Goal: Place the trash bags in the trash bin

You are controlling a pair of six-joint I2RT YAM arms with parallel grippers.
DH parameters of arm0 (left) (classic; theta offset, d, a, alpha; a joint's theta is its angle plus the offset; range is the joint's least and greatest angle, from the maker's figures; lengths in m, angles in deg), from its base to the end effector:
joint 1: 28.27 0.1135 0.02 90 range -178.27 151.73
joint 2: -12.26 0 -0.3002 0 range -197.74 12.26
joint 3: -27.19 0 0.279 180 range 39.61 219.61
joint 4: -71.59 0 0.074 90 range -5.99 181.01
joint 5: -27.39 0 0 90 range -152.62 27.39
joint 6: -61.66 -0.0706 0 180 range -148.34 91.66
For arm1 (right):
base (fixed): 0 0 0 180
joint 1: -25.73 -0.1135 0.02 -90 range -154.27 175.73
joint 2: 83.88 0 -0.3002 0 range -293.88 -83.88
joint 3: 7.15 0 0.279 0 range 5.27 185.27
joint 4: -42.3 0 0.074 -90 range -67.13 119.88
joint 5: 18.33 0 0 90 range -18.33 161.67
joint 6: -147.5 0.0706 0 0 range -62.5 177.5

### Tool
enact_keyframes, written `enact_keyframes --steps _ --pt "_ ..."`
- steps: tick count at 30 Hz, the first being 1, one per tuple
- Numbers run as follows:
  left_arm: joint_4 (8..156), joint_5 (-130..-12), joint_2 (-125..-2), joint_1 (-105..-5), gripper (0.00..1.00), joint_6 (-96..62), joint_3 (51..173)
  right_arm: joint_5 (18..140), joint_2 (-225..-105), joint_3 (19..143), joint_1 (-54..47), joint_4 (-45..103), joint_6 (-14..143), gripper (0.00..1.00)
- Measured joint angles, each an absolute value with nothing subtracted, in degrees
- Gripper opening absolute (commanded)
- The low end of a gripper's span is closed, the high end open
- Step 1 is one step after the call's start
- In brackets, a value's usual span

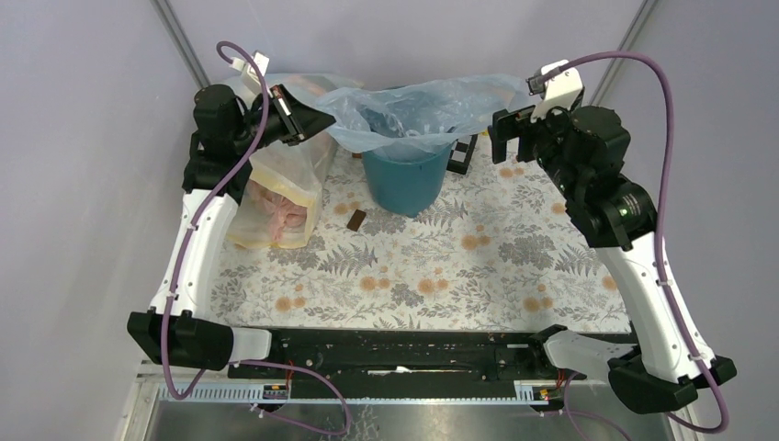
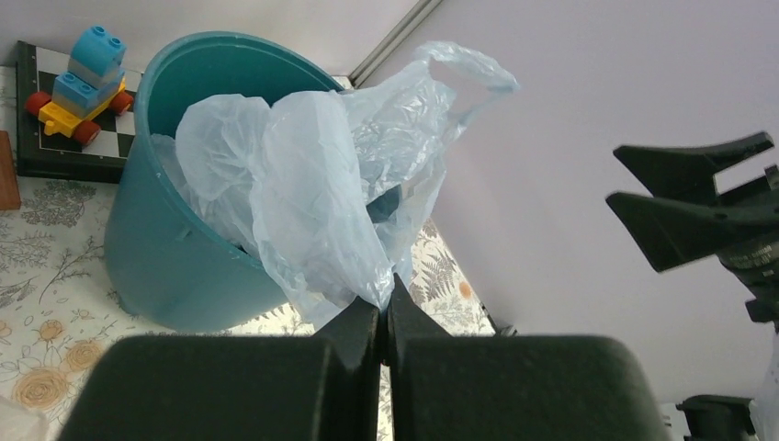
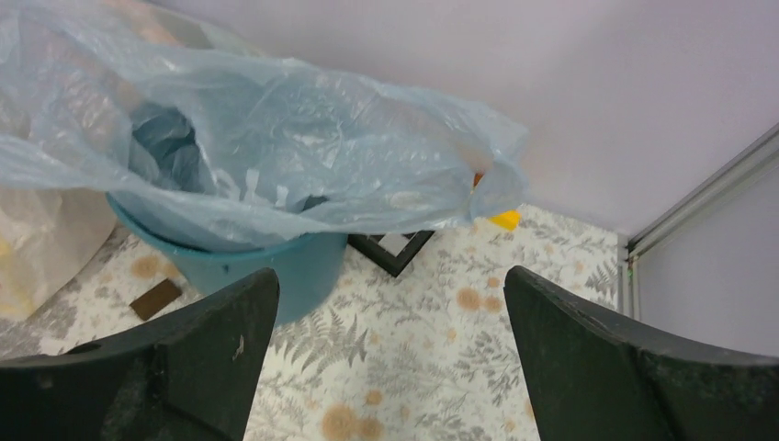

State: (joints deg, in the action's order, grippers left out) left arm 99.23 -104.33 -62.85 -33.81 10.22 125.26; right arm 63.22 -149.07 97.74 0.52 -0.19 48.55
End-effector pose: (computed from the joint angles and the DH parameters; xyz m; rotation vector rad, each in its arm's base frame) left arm 0.3200 -0.0782 0.5021 0.0877 1.7680 -1.1677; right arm 0.2327 0.0981 0.5572 -0.3659 1.5780 0.0995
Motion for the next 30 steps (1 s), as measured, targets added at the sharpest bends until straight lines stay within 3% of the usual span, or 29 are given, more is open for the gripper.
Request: enact_keyframes --steps 4,11,17,22,26,30 --pt "99.34 -105.55 -62.44 -33.81 0.0 9.37 125.23 60.71 -152.02 98.7 0.52 2.59 46.75 1.0" --pt "100.54 -105.9 -59.34 -33.81 0.0 7.21 122.96 58.76 -167.38 110.66 1.61 -1.74 46.93 1.0" --pt "101.13 -105.9 -57.57 -33.81 0.0 6.64 120.16 61.86 -178.92 126.42 6.77 -7.75 49.31 1.0" --pt "101.92 -105.88 -57.5 -33.81 0.0 6.2 119.66 64.01 -182.46 129.74 12.17 -10.22 50.1 0.97" --pt "102.45 -105.79 -57.48 -33.81 0.0 5.92 119.62 68.53 -185.09 131.38 15.62 -11.47 50.88 0.7" --pt "102.95 -105.25 -57.46 -33.81 0.0 5.52 119.6 72.42 -186.51 131.44 16.63 -11.95 52.0 0.19"
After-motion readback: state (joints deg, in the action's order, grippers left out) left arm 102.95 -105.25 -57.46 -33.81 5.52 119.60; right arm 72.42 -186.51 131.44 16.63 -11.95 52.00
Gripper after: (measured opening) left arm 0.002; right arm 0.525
